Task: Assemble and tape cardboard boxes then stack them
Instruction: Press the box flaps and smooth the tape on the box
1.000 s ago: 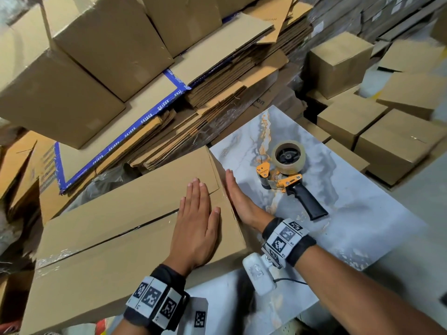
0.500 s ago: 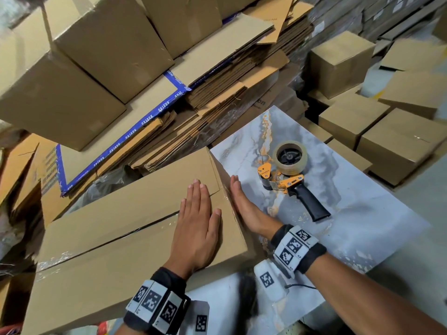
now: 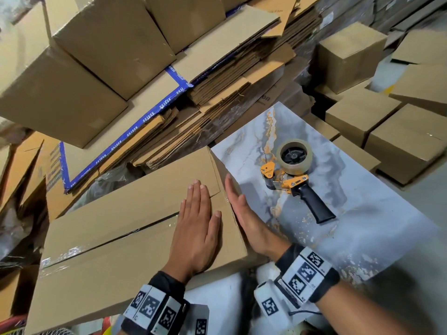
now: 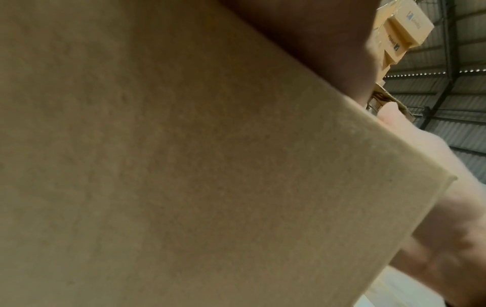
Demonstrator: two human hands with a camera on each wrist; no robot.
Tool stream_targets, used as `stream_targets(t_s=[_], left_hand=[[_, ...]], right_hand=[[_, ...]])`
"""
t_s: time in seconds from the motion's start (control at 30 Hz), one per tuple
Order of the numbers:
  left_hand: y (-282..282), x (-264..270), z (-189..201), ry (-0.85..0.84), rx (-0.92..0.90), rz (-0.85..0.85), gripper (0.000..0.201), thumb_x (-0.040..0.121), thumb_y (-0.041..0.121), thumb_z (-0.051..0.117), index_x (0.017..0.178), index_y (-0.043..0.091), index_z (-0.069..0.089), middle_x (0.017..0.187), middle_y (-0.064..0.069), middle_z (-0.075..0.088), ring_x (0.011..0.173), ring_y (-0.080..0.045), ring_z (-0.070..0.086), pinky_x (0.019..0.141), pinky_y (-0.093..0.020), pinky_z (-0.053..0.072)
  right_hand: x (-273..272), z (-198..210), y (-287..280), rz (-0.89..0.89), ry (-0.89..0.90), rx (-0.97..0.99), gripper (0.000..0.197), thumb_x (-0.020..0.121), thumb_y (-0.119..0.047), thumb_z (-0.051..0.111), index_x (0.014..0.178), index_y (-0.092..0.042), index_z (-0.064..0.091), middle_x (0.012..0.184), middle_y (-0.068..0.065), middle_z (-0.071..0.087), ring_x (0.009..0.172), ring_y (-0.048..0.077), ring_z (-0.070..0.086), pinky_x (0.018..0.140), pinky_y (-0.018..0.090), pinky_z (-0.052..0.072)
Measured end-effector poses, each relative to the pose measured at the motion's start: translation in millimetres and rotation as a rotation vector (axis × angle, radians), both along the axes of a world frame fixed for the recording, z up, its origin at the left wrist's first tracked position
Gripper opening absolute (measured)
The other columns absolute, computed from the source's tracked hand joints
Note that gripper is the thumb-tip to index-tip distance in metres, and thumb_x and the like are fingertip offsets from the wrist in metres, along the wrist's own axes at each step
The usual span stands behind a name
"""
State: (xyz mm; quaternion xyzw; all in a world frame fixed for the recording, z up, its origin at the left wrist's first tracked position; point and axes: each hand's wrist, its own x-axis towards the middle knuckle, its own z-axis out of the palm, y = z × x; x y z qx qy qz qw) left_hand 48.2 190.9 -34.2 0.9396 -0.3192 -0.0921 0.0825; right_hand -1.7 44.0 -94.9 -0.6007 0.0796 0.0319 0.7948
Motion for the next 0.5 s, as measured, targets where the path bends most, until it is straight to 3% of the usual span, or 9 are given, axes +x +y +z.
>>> stream_targets(t_s=[0.07,0.1,0.17,0.27,0.37,0.4,0.43,0.5], left_hand=[[-0.5,-1.3,0.1,0.003,0.001,-0.004,0.072,0.096,0.058,-0.001,0.157,0.023,-0.013,0.164,0.006,-0.025,0.149,-0.001,-0.025,0.119,-0.021,-0.018],[-0.8,-1.2,-0.8,0.000,-0.003,-0.002,0.071,0.096,0.058,-0.001,0.157,0.023,-0.012,0.165,0.006,-0.024,0.149,-0.001,-0.025,0.120,-0.021,-0.017],[-1.3,-2.1,1.6,0.002,-0.003,0.012,0.072,0.096,0.058,-0.001,0.157,0.023,-0.012,0.165,0.006,-0.023,0.149,0.000,-0.025,0.120,-0.021,-0.017],[-2.5,-2.6,3.2,0.006,-0.008,0.012,0.072,0.096,0.058,0.001,0.158,0.023,-0.010,0.165,0.007,-0.022,0.150,-0.001,-0.024,0.120,-0.021,-0.016],[-3.0,-4.4,4.9,0.018,0.003,0.013,0.072,0.098,0.058,0.003,0.159,0.021,-0.008,0.166,0.006,-0.021,0.150,-0.002,-0.023,0.122,-0.024,-0.012],[-2.9,-5.2,5.4,0.018,0.004,0.016,0.073,0.098,0.058,0.003,0.159,0.021,-0.008,0.166,0.005,-0.021,0.150,-0.002,-0.023,0.122,-0.025,-0.012],[-3.2,-5.7,6.3,0.017,0.011,0.028,0.073,0.097,0.058,0.002,0.159,0.021,-0.009,0.166,0.006,-0.022,0.150,-0.002,-0.024,0.122,-0.024,-0.013],[-5.6,-7.2,7.8,0.005,0.034,0.057,0.073,0.096,0.058,0.000,0.158,0.021,-0.011,0.165,0.006,-0.023,0.149,-0.001,-0.026,0.120,-0.021,-0.016]], right_hand=[[-3.5,-15.3,7.4,0.044,-0.016,-0.061,0.093,0.082,-0.092,0.017,0.160,-0.041,0.005,0.164,-0.029,0.003,0.149,-0.012,0.002,0.127,0.031,0.004],[-6.0,-23.2,6.1,0.067,0.007,-0.085,0.100,0.078,-0.096,0.017,0.160,-0.040,0.003,0.166,-0.027,0.001,0.151,-0.008,0.000,0.128,0.037,0.003],[-7.7,-24.5,-3.1,0.094,0.050,-0.088,0.098,0.077,-0.097,0.014,0.159,-0.043,0.006,0.166,-0.025,0.002,0.151,-0.008,0.001,0.128,0.034,0.003],[-0.3,-2.4,-8.9,0.044,0.014,-0.032,0.064,0.092,-0.082,0.015,0.149,-0.054,0.013,0.162,-0.028,0.011,0.145,-0.017,0.009,0.118,0.014,0.009],[7.0,5.8,-3.5,0.090,-0.072,-0.028,0.081,0.090,-0.083,0.015,0.159,-0.042,0.005,0.164,-0.028,0.004,0.146,-0.016,0.004,0.123,0.023,0.005],[6.4,2.9,-4.3,0.105,-0.059,-0.034,0.079,0.090,-0.083,0.015,0.158,-0.044,0.007,0.163,-0.030,0.007,0.145,-0.019,0.006,0.125,0.026,0.004],[6.6,-1.0,-8.2,0.116,-0.032,-0.010,0.076,0.089,-0.084,0.018,0.156,-0.048,0.013,0.161,-0.032,0.012,0.143,-0.021,0.010,0.127,0.028,0.005],[8.0,1.5,-23.5,0.116,0.016,0.062,0.076,0.088,-0.086,0.019,0.152,-0.045,0.029,0.162,-0.026,0.022,0.145,-0.014,0.018,0.127,0.031,0.010]])
